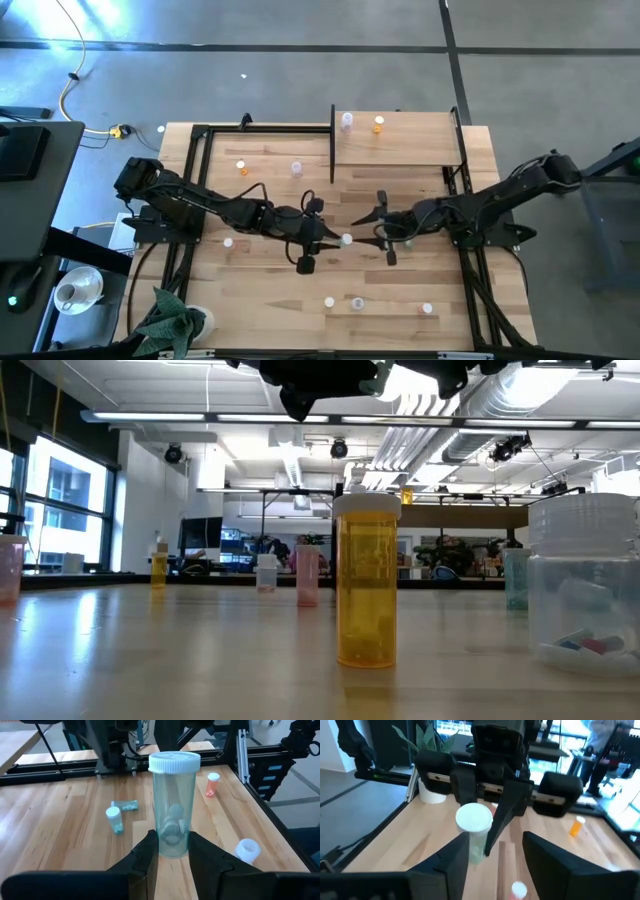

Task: Pick and place medicine bottles onto shelf by color
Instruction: Put the bottom left blue pill bottle on the shelf

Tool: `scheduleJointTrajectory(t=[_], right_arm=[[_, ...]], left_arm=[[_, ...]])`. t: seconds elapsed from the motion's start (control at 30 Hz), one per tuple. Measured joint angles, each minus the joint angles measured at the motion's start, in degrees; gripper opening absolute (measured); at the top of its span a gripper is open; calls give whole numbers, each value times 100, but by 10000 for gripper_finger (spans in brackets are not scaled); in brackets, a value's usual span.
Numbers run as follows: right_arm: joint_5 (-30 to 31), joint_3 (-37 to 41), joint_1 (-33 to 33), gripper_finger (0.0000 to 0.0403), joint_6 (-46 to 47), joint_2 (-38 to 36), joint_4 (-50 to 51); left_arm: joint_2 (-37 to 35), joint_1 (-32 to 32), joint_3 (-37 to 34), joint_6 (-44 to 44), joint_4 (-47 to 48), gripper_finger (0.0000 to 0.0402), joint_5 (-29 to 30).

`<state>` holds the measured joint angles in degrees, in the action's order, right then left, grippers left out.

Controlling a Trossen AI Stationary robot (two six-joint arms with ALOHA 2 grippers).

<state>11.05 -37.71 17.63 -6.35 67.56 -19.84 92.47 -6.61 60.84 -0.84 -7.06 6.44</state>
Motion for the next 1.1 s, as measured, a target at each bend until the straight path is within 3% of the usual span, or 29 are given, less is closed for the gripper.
scheduleJointTrajectory(t=[0.3,0.53,1.1], right_arm=[[-46,-2,2,226,-123,51,-121],[-181,-2,2,228,-121,53,5],[-286,-4,-73,228,27,435,-963]], left_arm=[[4,0,0,0,3,83,22],[4,0,0,0,5,83,23],[4,0,0,-50,-4,83,214]])
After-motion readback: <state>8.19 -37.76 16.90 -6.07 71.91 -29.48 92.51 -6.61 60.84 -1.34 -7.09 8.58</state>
